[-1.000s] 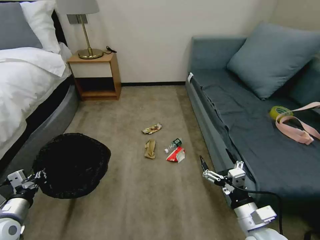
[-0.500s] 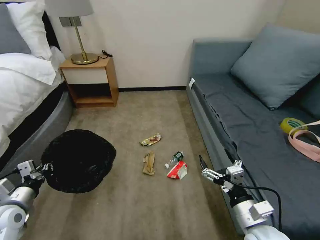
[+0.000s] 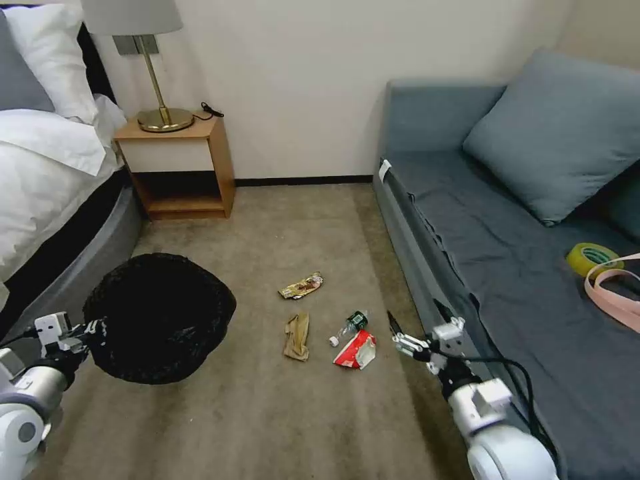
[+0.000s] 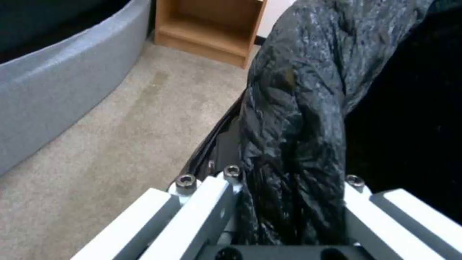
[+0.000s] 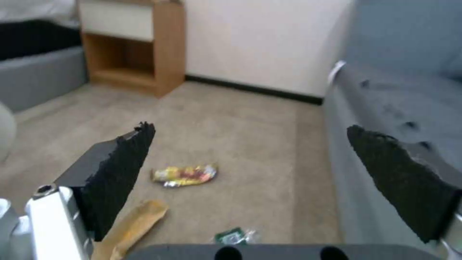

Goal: Pick up the trash bin, then pick up the garbage on the floor and place it into the trash bin.

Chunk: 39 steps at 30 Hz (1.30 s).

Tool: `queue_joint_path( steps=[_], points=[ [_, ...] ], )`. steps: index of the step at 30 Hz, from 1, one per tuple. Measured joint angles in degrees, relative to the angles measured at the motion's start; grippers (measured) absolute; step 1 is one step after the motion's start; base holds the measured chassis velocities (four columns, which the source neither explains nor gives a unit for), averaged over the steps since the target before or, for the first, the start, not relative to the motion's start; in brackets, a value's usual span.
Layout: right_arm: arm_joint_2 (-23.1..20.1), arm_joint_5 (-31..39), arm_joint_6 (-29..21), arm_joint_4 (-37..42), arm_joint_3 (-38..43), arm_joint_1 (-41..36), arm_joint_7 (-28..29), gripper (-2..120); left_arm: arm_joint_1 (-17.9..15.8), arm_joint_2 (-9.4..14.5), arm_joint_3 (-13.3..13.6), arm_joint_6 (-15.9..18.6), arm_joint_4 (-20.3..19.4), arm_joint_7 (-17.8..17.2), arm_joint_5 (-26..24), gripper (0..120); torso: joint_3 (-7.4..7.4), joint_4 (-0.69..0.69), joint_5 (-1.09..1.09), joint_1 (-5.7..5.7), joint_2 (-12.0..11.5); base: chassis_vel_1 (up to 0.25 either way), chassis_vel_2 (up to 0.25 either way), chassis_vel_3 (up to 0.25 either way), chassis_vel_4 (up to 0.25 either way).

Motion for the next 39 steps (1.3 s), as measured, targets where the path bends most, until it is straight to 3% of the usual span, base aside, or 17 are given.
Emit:
queue_joint_path(
  steps=[2, 8, 13, 16, 21, 23, 24, 26, 30, 34, 39],
  points=[
    [-2.86, 2.39, -1.37, -3.4, -3.71, 4.26, 1.9, 100, -0.71, 0.36, 0.16, -0.41, 1.32, 0.6, 0.13, 2, 0.0, 0.0, 0.0, 0.0, 0.0, 0.0, 0.0, 0.0, 0.0],
    [-4.44, 9.86, -6.26, -10.31, -12.43, 14.36, 4.14, 100, -1.89, 1.22, 0.21, -1.08, 3.36, 1.65, -0.11, 2, 0.0, 0.0, 0.01, 0.0, 0.0, 0.0, 0.0, 0.0, 0.0],
    [-2.22, 18.32, -9.45, -18.79, -22.33, 25.07, 8.98, 100, -2.67, 1.75, -0.01, -1.2, 4.93, 1.85, -0.7, 2, 0.0, 0.01, -0.01, 0.0, 0.0, 0.0, 0.0, 0.0, 0.0],
    [1.58, 26.55, -13.72, -25.35, -27.29, 31.15, 14.19, 100, -2.82, 2.13, -0.25, -1.2, 5.59, 1.85, -1.41, 2, 0.01, 0.01, 0.0, 0.0, 0.0, 0.0, 0.0, 0.0, 0.0],
    [6.1, 36.99, -20.39, -30.92, -27.81, 34.47, 22.75, 100, -3.09, 2.58, -0.67, -1.24, 6.72, 1.82, -2.1, 2, 0.01, 0.01, 0.0, 0.0, -0.01, 0.0, 0.0, 0.0, 0.0],
    [6.36, 37.64, -20.86, -31.25, -27.73, 34.58, 23.54, 100, -3.13, 2.59, -0.68, -1.24, 6.79, 1.82, -2.12, 2, 0.01, 0.01, -0.01, 0.0, 0.0, 0.0, 0.0, 0.0, 0.0],
    [7.79, 41.35, -23.74, -33.02, -26.63, 35.04, 27.99, 100, -3.34, 2.61, -0.77, -1.24, 7.15, 1.79, -2.21, 2, 0.01, 0.01, 0.0, 0.0, -0.01, 0.0, 0.0, 0.0, 0.0],
    [8.25, 42.87, -24.74, -33.73, -26.17, 35.29, 29.93, 100, -3.44, 2.62, -0.78, -1.24, 7.28, 1.77, -2.24, 2, 0.0, 0.0, 0.0, 0.0, -0.01, 0.0, 0.0, 0.0, 0.0],
    [10.3, 51.78, -29.89, -37.67, -23.0, 37.25, 39.49, 100, -3.93, 2.64, -0.72, -1.25, 7.85, 1.67, -2.26, 2, 0.0, -0.01, 0.0, 0.0, 0.0, 0.0, 0.0, 0.0, 0.0],
    [12.13, 56.17, -32.19, -41.43, -21.21, 39.41, 43.67, 100, -4.14, 2.57, -0.48, -1.17, 8.03, 1.53, -2.22, 2, 0.0, 0.0, 0.0, 0.0, 0.0, 0.0, 0.0, 0.0, 0.0],
    [14.19, 55.91, -33.04, -47.21, -19.74, 41.84, 44.26, 100, -4.18, 2.45, -0.24, -1.0, 8.19, 1.36, -1.99, 2, 0.0, 0.0, 0.0, 0.0, 0.0, 0.0, 0.0, 0.0, 0.0]
  ],
)
